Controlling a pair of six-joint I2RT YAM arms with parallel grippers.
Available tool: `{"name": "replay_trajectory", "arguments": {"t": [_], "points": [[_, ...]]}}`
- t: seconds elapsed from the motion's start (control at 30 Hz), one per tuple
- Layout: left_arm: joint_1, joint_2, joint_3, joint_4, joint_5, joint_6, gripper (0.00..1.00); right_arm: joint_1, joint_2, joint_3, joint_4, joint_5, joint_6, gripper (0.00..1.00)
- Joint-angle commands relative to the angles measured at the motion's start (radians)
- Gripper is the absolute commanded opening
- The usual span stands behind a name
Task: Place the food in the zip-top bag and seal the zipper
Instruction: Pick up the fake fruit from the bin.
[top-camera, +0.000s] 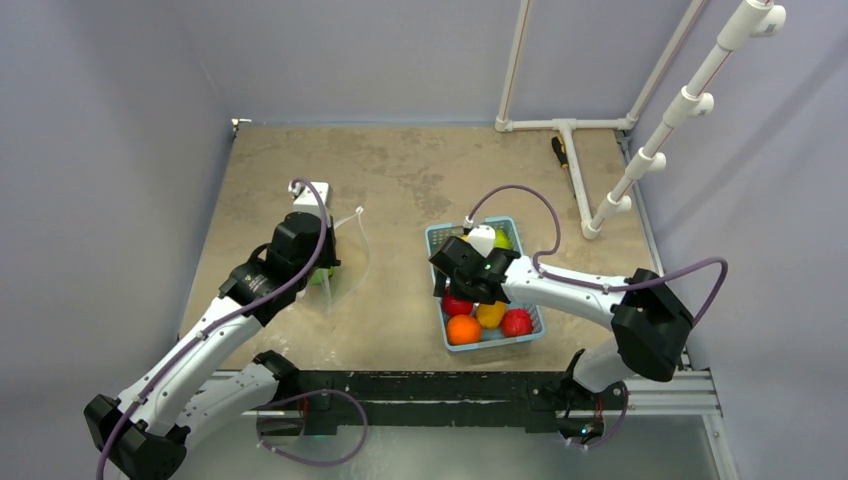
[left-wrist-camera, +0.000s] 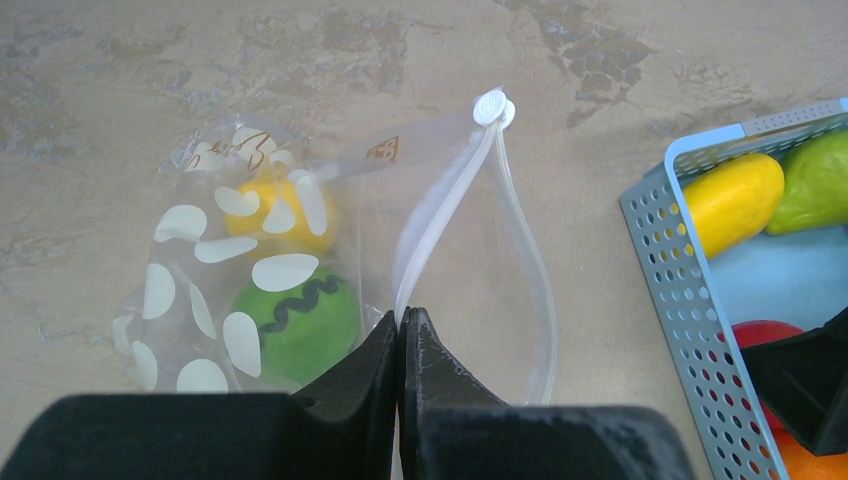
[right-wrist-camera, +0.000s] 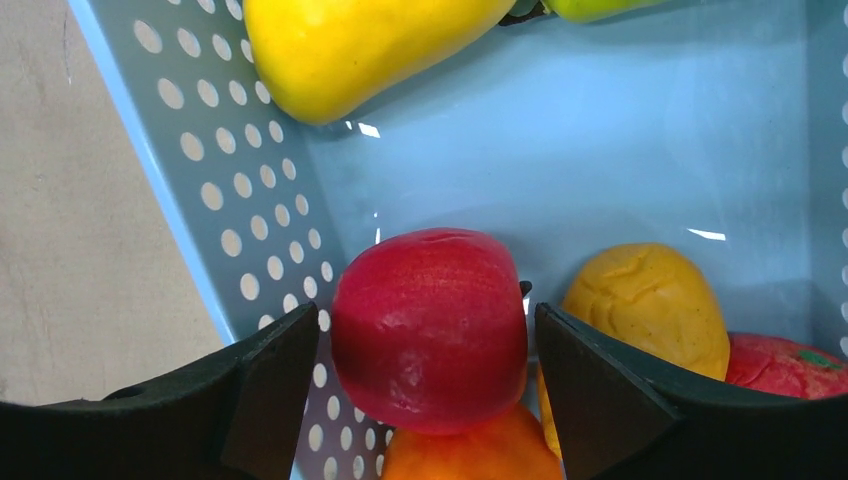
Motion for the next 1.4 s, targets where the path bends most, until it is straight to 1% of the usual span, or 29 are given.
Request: {"name": "replay_trajectory", "arguments": {"t": [0.0,0.43,0.53,0.63,0.77,0.83,1.03,1.27,1.37], "points": [[-0.002,0.003,-0.001,0.034,-0.001,0.019,0.00,-0.002,0.015,-0.001,0.073,-0.033,-0.043,0.80],[-0.002,0.001,0.001,0.034,-0.009,0.019,0.00,-0.002,0.101,0.090,0.163,-0.086,-0.096,0.78],[-0.002,0.000,0.000,0.033,-0.009,0.018,0.00,-0.002,0.116,0.104,0.168,-0.089,-0.107,0.70],[-0.002,-0.002,0.001,0.034,-0.011,0.019,0.00,-0.002,0.112,0.105,0.164,-0.098,-0.113,0.57],[-0.001,-0.005,0.002,0.034,-0.011,0.019,0.00,-0.003,0.094,0.109,0.146,-0.096,-0.111,0.34],[-0.001,-0.006,0.001,0.033,-0.010,0.019,0.00,-0.003,0.081,0.116,0.126,-0.085,-0.109,0.27],[-0.001,-0.005,0.001,0.033,-0.008,0.018,0.00,-0.002,0.040,0.156,0.036,-0.021,-0.083,0.18],[-0.002,-0.006,-0.001,0.034,-0.005,0.017,0.00,-0.002,-0.008,0.254,-0.036,0.040,-0.075,0.18],[-0.002,-0.008,-0.001,0.033,-0.004,0.017,0.00,-0.001,-0.025,0.304,-0.029,0.026,-0.095,0.18]]}}
